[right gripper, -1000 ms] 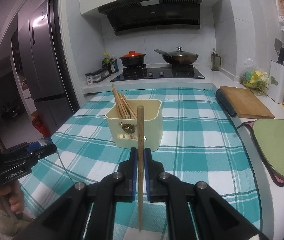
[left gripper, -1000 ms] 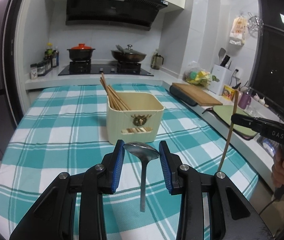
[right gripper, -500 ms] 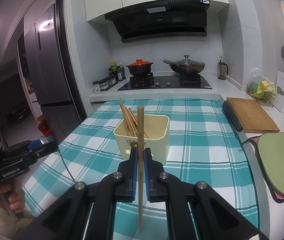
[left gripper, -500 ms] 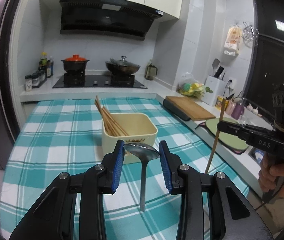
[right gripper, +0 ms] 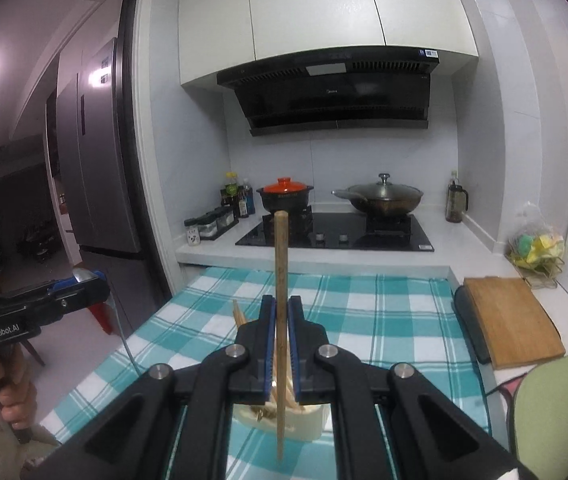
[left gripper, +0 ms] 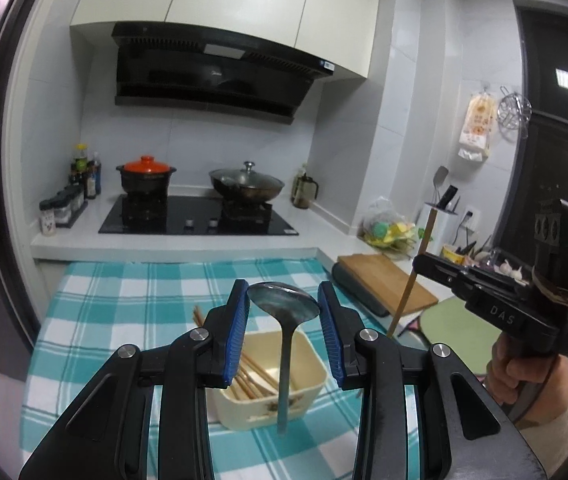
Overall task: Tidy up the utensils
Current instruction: 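Lift the spoon with the left tool while the right tool carries the chopstick over the holder, then lower the spoon into the cream holder and open the left tool while the right tool drops its chopstick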
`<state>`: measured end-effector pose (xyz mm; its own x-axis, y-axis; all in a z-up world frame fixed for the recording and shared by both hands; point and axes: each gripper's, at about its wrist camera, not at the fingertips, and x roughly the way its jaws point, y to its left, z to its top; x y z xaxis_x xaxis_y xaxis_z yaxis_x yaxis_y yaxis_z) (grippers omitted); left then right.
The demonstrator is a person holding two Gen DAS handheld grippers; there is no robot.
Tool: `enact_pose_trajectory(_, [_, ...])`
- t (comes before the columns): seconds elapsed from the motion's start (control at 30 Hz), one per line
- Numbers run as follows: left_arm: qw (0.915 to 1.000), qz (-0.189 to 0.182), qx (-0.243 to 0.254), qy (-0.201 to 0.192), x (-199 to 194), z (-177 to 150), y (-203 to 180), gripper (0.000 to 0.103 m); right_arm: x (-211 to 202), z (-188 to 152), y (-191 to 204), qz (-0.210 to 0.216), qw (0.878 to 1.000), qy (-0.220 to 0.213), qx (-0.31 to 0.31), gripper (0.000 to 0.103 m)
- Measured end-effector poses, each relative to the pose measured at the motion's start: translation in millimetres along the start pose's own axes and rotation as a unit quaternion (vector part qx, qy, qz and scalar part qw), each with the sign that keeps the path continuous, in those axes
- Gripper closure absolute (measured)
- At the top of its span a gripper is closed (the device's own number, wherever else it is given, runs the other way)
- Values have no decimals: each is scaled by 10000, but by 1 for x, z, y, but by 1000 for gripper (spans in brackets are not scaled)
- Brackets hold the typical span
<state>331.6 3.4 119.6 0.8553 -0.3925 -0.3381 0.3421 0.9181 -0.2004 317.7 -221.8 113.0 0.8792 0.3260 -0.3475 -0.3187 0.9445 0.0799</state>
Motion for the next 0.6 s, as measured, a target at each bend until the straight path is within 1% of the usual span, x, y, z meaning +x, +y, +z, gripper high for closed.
enact_pose_trajectory(0.13, [9999, 123, -66, -58, 37, 17, 10, 68, 33, 24, -3, -14, 9992, -300, -248, 97])
enact_pose_trajectory(0.23, [9996, 178, -192, 85, 69, 14, 19, 68, 67, 26, -10, 71, 9993, -217, -305, 97])
enact_pose_trajectory(0.33, [9985, 217, -294, 400, 102, -3, 28, 68, 101, 16, -15, 49, 9991, 77, -413, 97])
enact_pose_trajectory(0.47, [9949, 240, -372, 906, 140, -29, 37, 68, 144, -13, -25, 42, 9964, 718, -455, 97])
enact_pose_trajectory(0.6, [9891, 311, -384, 1384, 172, -56, 44, 67, 181, -42, -36, 100, 9907, 1325, -303, 97])
